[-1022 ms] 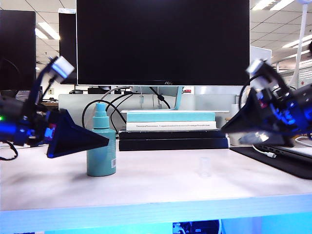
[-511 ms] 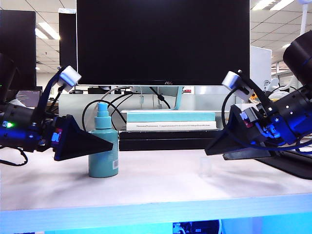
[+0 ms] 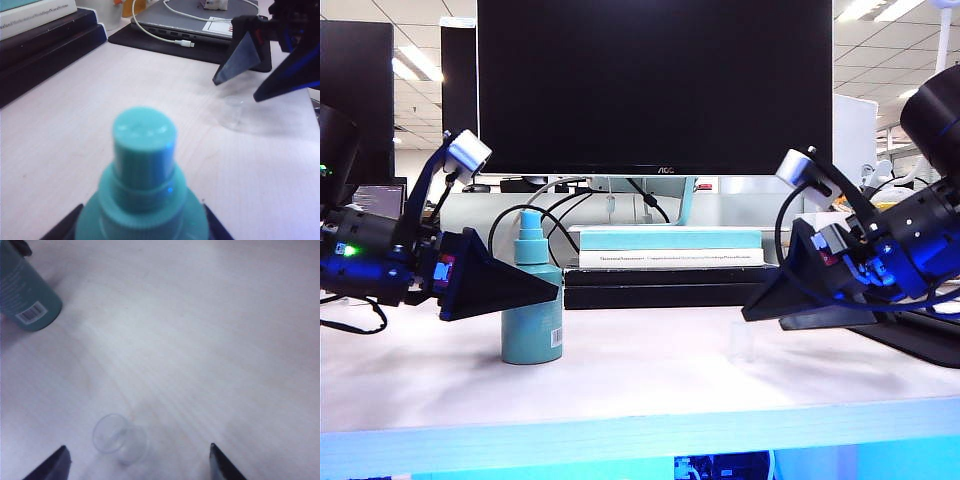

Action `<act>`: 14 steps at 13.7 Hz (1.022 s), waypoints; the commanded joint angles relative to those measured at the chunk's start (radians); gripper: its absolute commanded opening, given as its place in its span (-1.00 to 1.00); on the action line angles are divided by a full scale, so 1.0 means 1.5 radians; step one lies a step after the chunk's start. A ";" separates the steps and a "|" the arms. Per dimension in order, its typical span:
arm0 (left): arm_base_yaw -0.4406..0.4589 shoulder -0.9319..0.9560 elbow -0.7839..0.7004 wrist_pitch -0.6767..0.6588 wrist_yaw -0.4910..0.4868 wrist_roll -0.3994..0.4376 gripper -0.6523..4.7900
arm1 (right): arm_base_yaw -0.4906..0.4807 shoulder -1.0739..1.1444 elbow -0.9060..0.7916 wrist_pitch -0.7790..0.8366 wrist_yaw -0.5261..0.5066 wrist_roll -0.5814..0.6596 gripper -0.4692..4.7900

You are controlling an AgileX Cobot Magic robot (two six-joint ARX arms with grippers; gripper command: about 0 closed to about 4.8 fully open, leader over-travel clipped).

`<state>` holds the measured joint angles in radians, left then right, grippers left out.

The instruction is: Pick up the sprayer with the left hand, pick up its lid with the right hand then put the lid on the sprayer.

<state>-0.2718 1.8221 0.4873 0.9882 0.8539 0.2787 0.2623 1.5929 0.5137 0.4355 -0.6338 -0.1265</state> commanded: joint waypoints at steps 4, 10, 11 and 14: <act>0.000 0.000 0.003 -0.004 0.017 -0.001 0.34 | 0.002 0.040 0.021 0.027 -0.039 -0.003 0.44; 0.000 0.002 0.004 -0.005 0.018 0.000 0.34 | 0.036 0.083 0.046 0.030 -0.047 -0.005 0.13; 0.000 0.003 0.004 -0.005 0.017 0.001 0.34 | 0.047 0.085 0.051 0.024 -0.029 -0.005 0.00; 0.000 0.003 0.004 -0.013 0.017 0.002 0.34 | 0.059 0.095 0.055 0.022 -0.008 -0.009 -0.56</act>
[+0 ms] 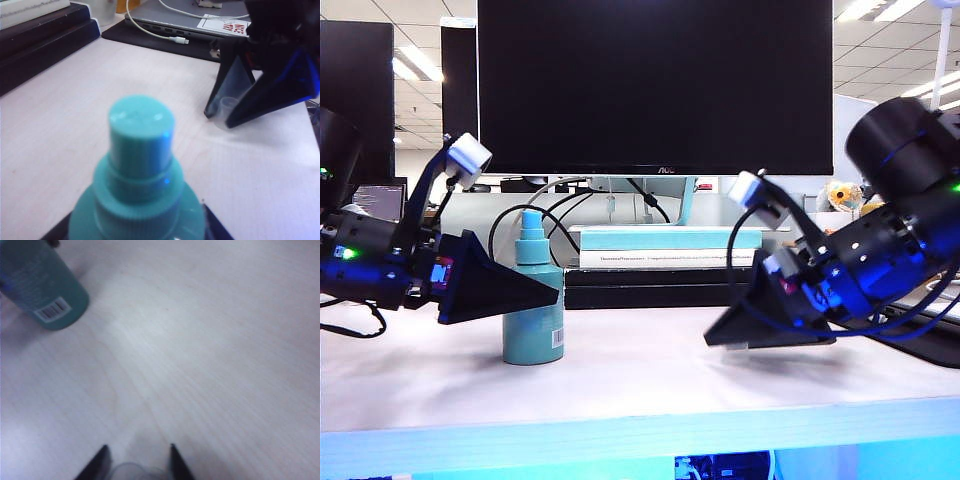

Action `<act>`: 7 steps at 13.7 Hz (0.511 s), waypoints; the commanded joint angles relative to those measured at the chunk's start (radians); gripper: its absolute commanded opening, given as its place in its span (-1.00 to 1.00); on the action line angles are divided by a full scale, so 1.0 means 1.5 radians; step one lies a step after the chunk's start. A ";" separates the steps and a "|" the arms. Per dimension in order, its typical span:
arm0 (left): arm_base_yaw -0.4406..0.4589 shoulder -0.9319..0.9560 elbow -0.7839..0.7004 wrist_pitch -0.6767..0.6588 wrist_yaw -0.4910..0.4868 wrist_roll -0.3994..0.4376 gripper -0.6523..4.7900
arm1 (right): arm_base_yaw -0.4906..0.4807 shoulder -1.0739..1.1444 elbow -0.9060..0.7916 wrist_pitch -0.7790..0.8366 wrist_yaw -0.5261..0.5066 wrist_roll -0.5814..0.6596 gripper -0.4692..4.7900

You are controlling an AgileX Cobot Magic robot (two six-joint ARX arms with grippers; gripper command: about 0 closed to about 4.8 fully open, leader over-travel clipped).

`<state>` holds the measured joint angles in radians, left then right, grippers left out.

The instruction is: Pick up the sprayer with the left hand, pick up its lid with the right hand then put the lid on the sprayer.

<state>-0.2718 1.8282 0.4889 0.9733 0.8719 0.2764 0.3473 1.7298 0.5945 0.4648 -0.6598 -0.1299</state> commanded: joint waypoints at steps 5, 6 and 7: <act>0.000 -0.001 0.003 -0.010 0.005 0.005 0.32 | 0.002 0.005 0.008 0.018 0.026 -0.005 -0.79; 0.000 -0.001 0.003 -0.010 0.006 0.005 0.32 | 0.002 0.000 0.022 0.018 0.021 0.018 -0.79; 0.000 -0.001 0.003 -0.011 0.006 0.005 0.31 | 0.002 -0.009 0.041 0.017 0.016 0.038 -0.79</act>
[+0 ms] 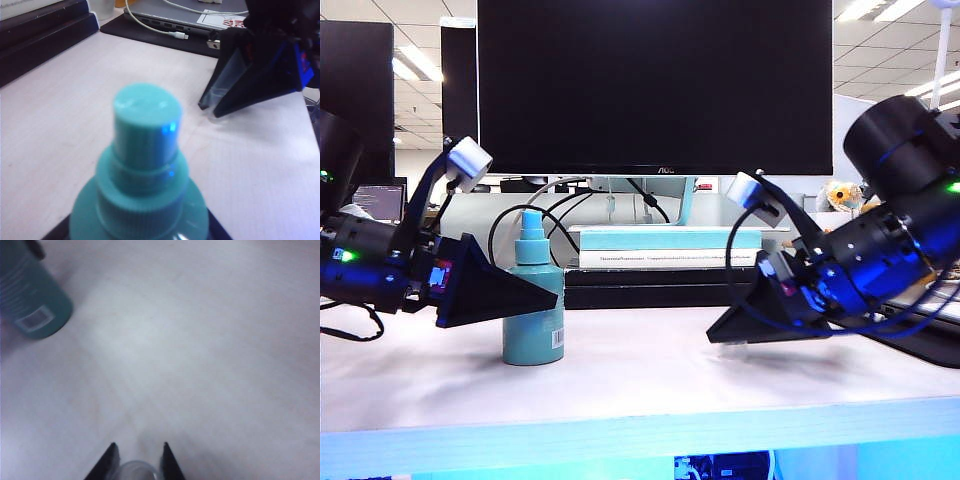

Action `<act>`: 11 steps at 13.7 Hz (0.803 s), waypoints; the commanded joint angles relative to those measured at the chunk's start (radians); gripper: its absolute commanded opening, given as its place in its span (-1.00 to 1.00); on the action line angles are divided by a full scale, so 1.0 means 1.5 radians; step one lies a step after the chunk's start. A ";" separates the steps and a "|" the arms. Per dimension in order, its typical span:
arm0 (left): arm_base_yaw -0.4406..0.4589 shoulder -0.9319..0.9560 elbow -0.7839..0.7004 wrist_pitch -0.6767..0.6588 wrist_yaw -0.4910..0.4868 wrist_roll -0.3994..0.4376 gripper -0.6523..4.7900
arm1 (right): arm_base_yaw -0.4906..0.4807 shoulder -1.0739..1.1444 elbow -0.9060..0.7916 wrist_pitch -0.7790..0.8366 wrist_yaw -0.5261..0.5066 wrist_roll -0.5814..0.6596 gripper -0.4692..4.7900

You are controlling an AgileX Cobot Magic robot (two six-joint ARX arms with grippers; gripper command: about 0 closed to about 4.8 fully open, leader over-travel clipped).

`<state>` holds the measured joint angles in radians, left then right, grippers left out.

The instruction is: Pick up the sprayer with the left hand, pick up its lid with the right hand then put the lid on the sprayer.

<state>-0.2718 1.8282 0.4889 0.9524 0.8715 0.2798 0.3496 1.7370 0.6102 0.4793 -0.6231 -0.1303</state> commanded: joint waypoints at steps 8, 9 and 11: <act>0.000 0.010 0.006 0.006 0.086 0.008 0.22 | 0.051 -0.040 0.259 -0.181 -0.163 0.117 -0.79; 0.000 0.011 0.006 0.006 0.094 0.012 0.22 | 0.058 -0.040 0.276 -0.204 -0.178 0.116 -0.79; -0.001 0.031 0.024 0.004 0.132 0.004 0.22 | 0.073 -0.040 0.309 -0.253 -0.216 0.117 -0.79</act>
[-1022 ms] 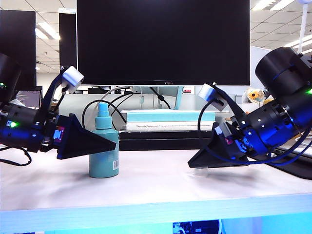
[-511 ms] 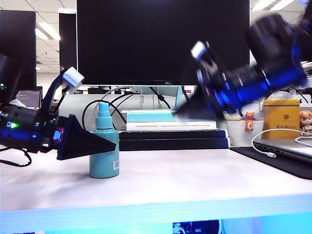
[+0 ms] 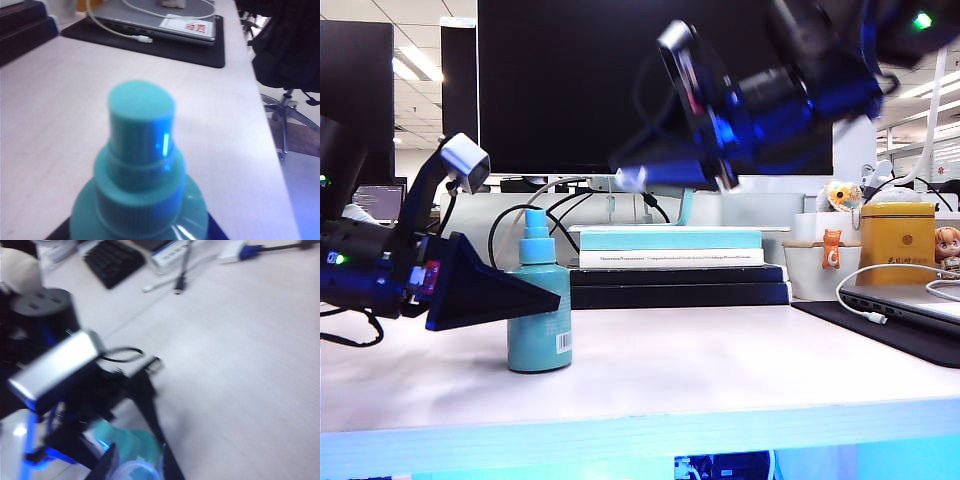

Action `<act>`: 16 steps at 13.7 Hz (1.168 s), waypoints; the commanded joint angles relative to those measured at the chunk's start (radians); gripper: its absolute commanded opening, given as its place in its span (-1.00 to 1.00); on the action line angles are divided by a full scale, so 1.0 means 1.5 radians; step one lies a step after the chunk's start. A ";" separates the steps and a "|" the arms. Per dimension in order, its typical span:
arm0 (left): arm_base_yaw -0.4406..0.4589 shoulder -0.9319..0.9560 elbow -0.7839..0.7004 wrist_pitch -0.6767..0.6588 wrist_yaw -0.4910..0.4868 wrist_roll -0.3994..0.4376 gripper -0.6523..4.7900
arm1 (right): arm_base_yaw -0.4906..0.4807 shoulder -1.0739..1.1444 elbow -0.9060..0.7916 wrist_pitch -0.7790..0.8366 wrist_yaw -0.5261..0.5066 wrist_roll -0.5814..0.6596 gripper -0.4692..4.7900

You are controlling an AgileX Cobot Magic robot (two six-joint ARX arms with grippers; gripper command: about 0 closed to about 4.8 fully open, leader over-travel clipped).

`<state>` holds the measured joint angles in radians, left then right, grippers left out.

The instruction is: Pick up the sprayer with the left hand, pick up its lid with the right hand then put the lid on the sprayer.

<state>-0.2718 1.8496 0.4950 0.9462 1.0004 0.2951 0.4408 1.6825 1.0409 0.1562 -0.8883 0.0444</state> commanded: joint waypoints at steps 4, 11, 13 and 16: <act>-0.009 0.046 0.060 0.003 0.088 -0.028 0.22 | 0.024 -0.004 0.022 -0.077 -0.038 -0.037 -0.79; -0.033 0.051 0.097 -0.048 0.127 -0.029 0.22 | 0.032 0.007 0.023 -0.061 -0.015 -0.071 -0.79; -0.043 0.051 0.098 -0.048 0.128 -0.027 0.22 | 0.033 0.009 0.023 -0.062 -0.015 -0.079 -0.79; -0.062 0.051 0.102 -0.052 0.125 -0.026 0.22 | 0.045 0.009 0.023 -0.067 -0.003 -0.087 -0.79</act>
<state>-0.3534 1.9282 0.6388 0.8593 1.1778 0.2504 0.5018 1.6978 1.0691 0.0467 -0.8913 -0.0776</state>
